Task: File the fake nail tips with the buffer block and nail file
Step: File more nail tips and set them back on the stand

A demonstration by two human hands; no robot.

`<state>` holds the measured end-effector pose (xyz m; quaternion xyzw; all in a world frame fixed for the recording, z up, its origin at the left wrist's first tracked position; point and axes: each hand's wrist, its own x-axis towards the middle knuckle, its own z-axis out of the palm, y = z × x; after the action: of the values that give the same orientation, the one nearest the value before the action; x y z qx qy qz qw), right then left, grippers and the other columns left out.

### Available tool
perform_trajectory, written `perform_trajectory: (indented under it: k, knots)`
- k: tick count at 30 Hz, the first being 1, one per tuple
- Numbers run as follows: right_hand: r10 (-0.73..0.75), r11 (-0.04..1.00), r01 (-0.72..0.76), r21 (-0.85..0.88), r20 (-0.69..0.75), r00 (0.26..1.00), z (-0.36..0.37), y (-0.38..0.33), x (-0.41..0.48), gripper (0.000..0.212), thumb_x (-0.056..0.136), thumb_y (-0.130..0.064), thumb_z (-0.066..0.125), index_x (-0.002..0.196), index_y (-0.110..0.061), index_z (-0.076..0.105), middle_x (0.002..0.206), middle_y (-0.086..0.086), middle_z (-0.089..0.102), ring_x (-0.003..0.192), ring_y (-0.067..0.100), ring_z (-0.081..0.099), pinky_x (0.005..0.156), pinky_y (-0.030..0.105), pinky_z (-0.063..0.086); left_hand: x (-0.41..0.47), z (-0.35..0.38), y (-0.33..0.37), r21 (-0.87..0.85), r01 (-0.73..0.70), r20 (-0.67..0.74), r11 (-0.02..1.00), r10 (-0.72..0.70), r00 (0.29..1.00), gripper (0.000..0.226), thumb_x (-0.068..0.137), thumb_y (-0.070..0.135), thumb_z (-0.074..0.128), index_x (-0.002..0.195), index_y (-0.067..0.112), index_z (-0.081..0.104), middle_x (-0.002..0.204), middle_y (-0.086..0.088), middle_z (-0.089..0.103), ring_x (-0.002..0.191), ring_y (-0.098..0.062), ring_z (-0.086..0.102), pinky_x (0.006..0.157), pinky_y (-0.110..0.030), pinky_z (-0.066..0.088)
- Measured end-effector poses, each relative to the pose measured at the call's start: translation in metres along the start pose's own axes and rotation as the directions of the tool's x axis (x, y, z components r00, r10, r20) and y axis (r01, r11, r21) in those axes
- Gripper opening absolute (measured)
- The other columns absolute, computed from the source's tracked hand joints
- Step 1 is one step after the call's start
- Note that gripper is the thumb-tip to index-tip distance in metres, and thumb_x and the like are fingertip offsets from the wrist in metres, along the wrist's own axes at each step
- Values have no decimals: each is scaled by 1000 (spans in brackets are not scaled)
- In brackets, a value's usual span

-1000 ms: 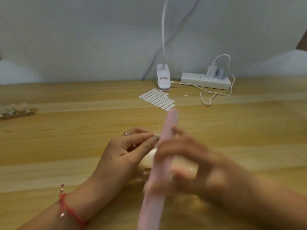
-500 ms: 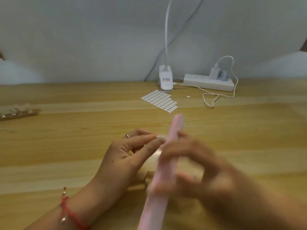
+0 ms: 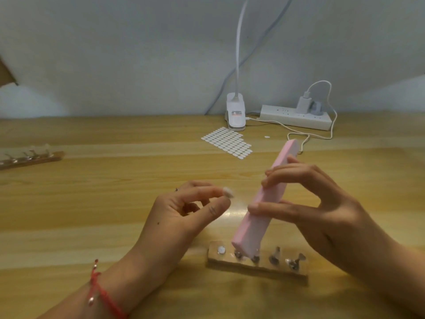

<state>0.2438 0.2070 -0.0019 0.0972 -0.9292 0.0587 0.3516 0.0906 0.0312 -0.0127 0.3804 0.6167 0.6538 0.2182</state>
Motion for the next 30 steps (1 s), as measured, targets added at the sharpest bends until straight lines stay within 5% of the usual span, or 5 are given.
perform_trajectory:
  k: [6,11,16,27,30]
  knots:
    - [-46,998,45,32,9,999,0,-19,3,32,100,-11,49,122,-30,64,123,4,50,124,20,53,115,50,35,-1,1,4,-109,36,17,993,-34,999,25,57,36,78,79,25,79,86,4,72,80,-11,59,69,-17,45]
    - [-117,993,117,-22,31,993,2,-24,6,30,99,-17,57,125,-32,60,126,2,50,128,18,50,116,55,31,-4,3,8,-63,76,84,995,-70,994,37,54,27,88,85,8,79,90,-14,73,88,-36,65,81,-47,50]
    - [-79,995,80,-61,16,997,-1,-15,5,39,95,-15,59,129,-35,61,128,3,49,129,19,47,115,59,30,-4,4,12,-129,71,158,989,-51,986,35,59,29,72,86,8,79,84,-2,75,81,-8,68,70,-14,49]
    - [-222,971,217,102,36,974,10,-51,9,27,107,-22,45,114,-32,70,113,2,71,124,12,56,116,51,32,-4,2,12,-150,180,220,972,-145,965,25,55,30,82,78,19,80,72,1,71,67,-6,60,59,-12,46]
    - [-140,990,140,-25,1,990,3,-31,12,25,103,-20,53,117,-31,70,114,4,68,122,15,55,115,55,33,-3,1,13,-110,135,255,985,-104,961,8,64,25,79,71,22,79,70,6,68,68,-4,59,63,-10,45]
